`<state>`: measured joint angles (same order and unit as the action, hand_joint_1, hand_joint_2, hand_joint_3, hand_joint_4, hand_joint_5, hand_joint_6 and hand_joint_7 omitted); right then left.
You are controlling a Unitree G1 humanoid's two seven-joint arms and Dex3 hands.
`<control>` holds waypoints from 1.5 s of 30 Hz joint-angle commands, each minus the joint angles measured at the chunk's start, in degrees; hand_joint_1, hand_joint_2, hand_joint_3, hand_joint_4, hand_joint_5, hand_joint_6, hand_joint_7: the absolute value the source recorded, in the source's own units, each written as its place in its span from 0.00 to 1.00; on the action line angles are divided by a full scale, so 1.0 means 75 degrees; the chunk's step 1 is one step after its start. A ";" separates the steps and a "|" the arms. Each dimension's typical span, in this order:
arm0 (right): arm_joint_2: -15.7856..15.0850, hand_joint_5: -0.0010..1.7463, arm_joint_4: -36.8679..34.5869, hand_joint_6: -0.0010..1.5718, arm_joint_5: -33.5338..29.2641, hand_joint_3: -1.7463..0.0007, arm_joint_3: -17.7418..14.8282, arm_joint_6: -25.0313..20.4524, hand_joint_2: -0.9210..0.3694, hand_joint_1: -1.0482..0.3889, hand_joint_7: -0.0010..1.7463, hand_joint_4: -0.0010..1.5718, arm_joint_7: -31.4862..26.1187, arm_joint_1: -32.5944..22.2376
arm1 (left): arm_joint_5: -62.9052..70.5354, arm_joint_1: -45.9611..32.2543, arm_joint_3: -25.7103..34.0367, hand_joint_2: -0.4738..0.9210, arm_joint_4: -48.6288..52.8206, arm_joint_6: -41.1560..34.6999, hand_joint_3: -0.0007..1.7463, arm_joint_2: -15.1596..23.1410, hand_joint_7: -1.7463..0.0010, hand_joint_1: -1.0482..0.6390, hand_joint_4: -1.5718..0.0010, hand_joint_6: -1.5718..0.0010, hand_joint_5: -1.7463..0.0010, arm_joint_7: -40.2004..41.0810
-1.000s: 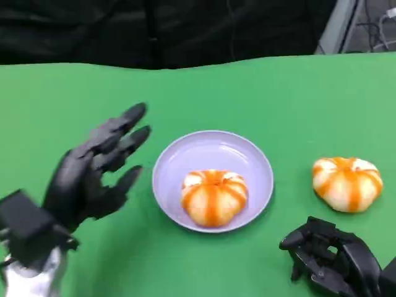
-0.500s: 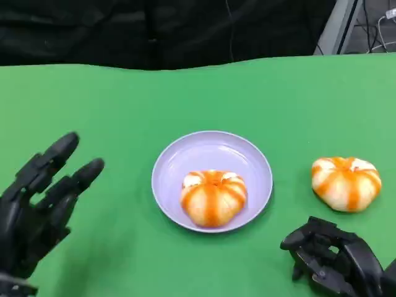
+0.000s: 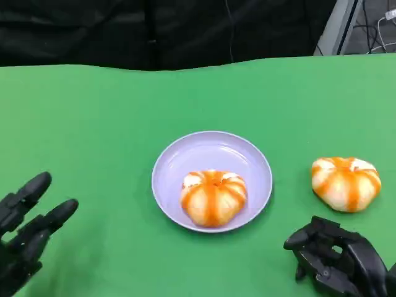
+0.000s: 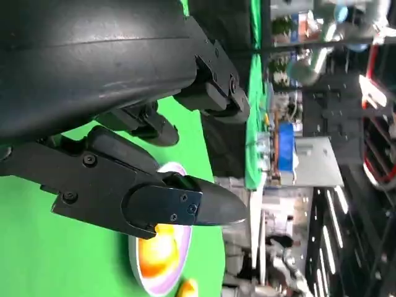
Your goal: Grasp the bread from the table and place it into the plate.
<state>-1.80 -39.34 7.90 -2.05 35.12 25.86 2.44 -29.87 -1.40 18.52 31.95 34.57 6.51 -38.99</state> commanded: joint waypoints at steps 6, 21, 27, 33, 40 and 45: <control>-0.0167 1.00 -0.0189 0.48 0.0131 0.75 -0.0207 0.0024 0.00 0.53 0.65 0.43 0.0094 0.0121 | 0.0016 0.0182 0.0266 1.00 0.0295 -0.0039 0.15 -0.0120 0.98 0.37 0.50 0.61 0.98 0.0120; -0.0138 1.00 -0.0167 0.47 0.0156 0.74 -0.0249 -0.0064 0.00 0.55 0.64 0.41 0.0147 0.0154 | 0.0473 0.0437 0.0259 0.88 0.0787 0.0060 0.47 -0.0173 0.99 0.73 0.45 0.49 0.99 0.0431; -0.0126 1.00 -0.0217 0.48 0.0138 0.74 -0.0256 -0.0021 0.00 0.55 0.64 0.41 0.0125 0.0179 | 0.0965 0.0463 0.0243 0.89 0.0930 0.0377 0.42 -0.0139 0.98 0.71 0.37 0.41 0.98 0.0871; -0.0129 1.00 -0.0221 0.47 0.0117 0.74 -0.0248 -0.0042 0.00 0.54 0.64 0.41 0.0108 0.0170 | 0.2300 0.0549 0.0151 0.85 0.1478 0.1699 0.49 0.0031 0.43 0.67 0.32 0.31 0.30 0.2037; -0.0095 1.00 -0.0206 0.47 0.0156 0.74 -0.0247 -0.0063 0.00 0.55 0.65 0.41 0.0129 0.0173 | 0.2616 0.0556 -0.0006 0.78 0.1632 0.1878 0.61 0.0130 0.27 0.66 0.35 0.38 0.15 0.2492; -0.0100 1.00 -0.0179 0.47 0.0099 0.74 -0.0230 -0.0028 0.00 0.54 0.65 0.41 0.0079 0.0161 | 0.2643 0.0531 -0.0099 0.77 0.1582 0.1818 0.62 0.0166 0.24 0.66 0.38 0.40 0.11 0.2603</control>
<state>-2.18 -40.80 8.34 -3.57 34.91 26.78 3.48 -10.50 2.58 17.86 43.89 47.82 6.37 -20.97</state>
